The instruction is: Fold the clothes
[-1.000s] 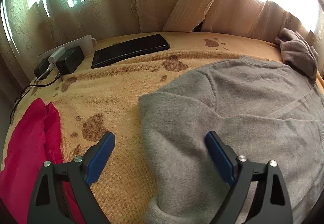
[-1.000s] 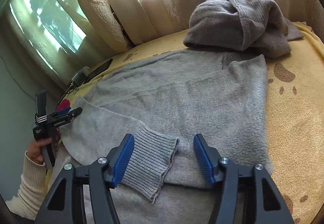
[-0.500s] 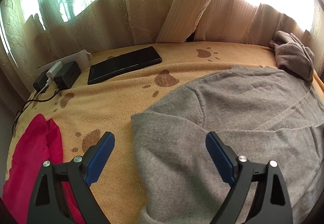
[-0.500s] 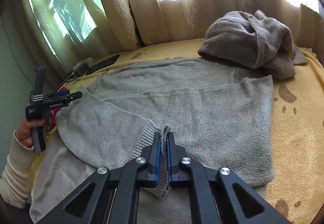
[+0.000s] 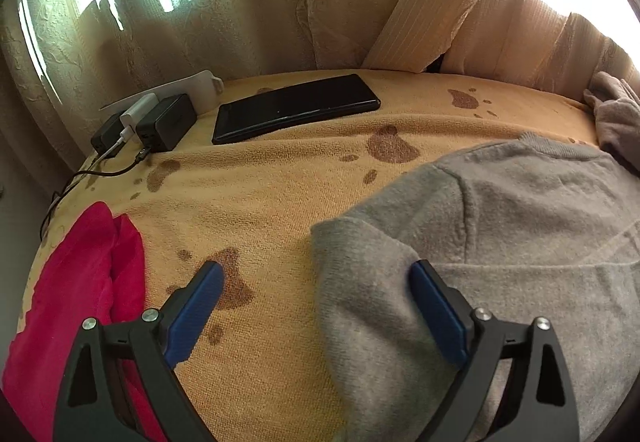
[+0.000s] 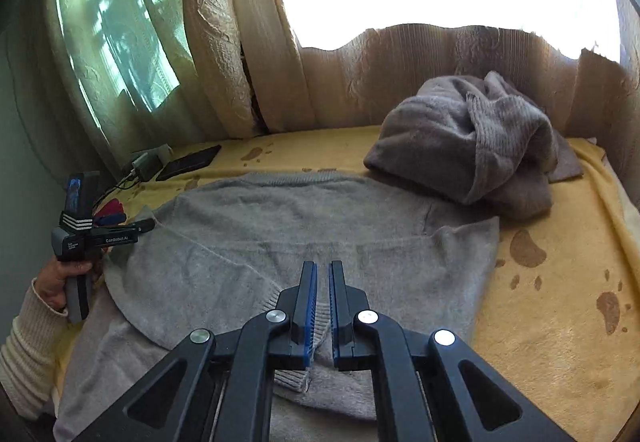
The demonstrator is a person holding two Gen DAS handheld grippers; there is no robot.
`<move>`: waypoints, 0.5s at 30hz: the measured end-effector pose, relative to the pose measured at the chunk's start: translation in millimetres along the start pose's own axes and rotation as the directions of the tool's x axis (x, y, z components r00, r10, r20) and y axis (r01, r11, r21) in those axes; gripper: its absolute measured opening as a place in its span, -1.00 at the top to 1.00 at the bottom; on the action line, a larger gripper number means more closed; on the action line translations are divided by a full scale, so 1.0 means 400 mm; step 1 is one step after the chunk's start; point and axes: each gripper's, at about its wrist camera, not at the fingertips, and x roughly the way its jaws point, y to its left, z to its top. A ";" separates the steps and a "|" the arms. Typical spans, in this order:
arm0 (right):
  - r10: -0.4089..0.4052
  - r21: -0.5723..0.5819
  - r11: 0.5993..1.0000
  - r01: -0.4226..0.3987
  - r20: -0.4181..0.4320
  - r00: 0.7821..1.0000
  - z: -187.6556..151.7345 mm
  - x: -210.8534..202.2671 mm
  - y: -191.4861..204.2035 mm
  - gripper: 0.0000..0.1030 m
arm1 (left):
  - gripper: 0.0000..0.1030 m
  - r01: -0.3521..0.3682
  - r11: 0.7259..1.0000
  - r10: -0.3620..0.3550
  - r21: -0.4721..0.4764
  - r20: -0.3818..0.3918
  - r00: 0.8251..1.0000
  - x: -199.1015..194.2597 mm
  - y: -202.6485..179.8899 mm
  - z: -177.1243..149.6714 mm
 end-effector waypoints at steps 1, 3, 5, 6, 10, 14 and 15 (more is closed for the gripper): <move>0.016 0.039 0.999 -0.015 -0.023 1.000 -0.011 0.019 -0.015 0.87 | -0.86 -0.006 1.000 0.006 -0.003 0.005 1.000 -0.001 0.005 0.004; 0.051 0.098 0.994 -0.047 -0.045 0.998 -0.027 0.040 -0.035 0.87 | -0.86 -0.031 0.999 0.031 -0.022 0.020 0.999 -0.002 0.022 0.015; 0.078 0.122 0.990 -0.071 -0.062 0.995 -0.036 0.051 -0.037 0.75 | -0.86 -0.056 0.997 0.057 -0.057 0.029 0.998 0.001 0.046 0.029; 0.091 0.122 0.989 -0.082 -0.068 0.994 -0.039 0.055 -0.032 0.49 | -0.86 -0.060 0.996 0.061 -0.064 0.020 0.998 0.007 0.054 0.031; 0.120 0.094 0.989 -0.113 -0.073 0.990 -0.041 0.060 0.005 -0.65 | -0.86 -0.077 0.993 0.076 -0.092 -0.015 0.997 0.030 0.086 0.041; 0.094 0.069 0.994 -0.087 -0.109 0.990 -0.042 0.082 0.026 -0.64 | -0.86 -0.050 0.997 0.051 -0.061 0.006 0.999 0.002 0.070 0.021; 0.082 0.063 0.995 -0.075 -0.122 0.989 -0.044 0.093 0.027 -0.64 | -0.86 -0.048 0.998 0.049 -0.042 0.012 0.999 -0.006 0.058 0.018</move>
